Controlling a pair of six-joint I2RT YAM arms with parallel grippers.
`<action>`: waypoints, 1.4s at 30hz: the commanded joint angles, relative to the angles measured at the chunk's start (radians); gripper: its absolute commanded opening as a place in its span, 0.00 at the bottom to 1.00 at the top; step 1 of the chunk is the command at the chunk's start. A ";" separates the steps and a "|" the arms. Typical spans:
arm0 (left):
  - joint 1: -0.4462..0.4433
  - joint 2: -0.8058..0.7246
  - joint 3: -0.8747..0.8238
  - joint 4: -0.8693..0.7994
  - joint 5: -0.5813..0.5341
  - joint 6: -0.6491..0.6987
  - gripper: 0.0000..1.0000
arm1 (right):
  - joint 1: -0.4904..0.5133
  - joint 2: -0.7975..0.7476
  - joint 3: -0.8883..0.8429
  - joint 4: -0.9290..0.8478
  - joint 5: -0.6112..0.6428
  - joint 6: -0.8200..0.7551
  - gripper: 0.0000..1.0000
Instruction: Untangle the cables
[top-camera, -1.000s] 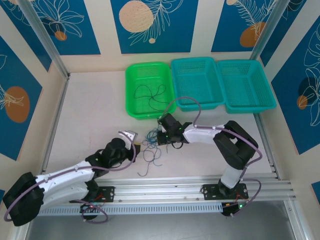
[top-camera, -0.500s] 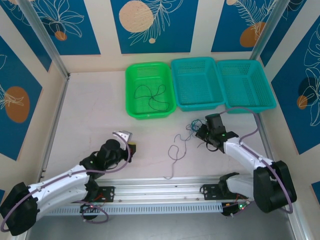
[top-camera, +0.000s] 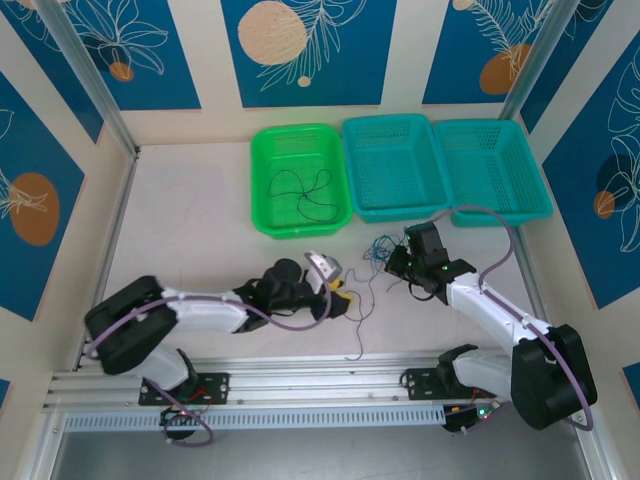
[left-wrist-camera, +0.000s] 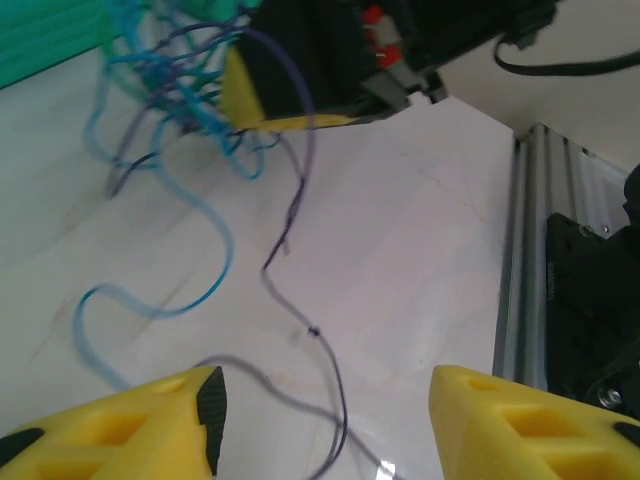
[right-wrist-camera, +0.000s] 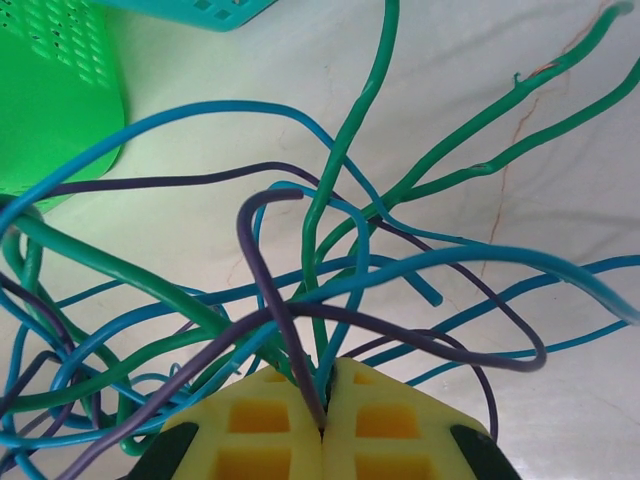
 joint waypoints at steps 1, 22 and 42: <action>-0.036 0.116 0.053 0.247 -0.013 0.098 0.59 | -0.005 -0.019 0.027 -0.017 -0.029 -0.014 0.00; -0.040 0.392 0.215 0.420 -0.150 0.186 0.00 | -0.023 -0.032 0.017 -0.051 0.015 0.027 0.00; 0.161 -0.111 -0.235 0.313 -0.305 -0.068 0.00 | -0.612 -0.150 -0.128 -0.107 -0.062 0.178 0.00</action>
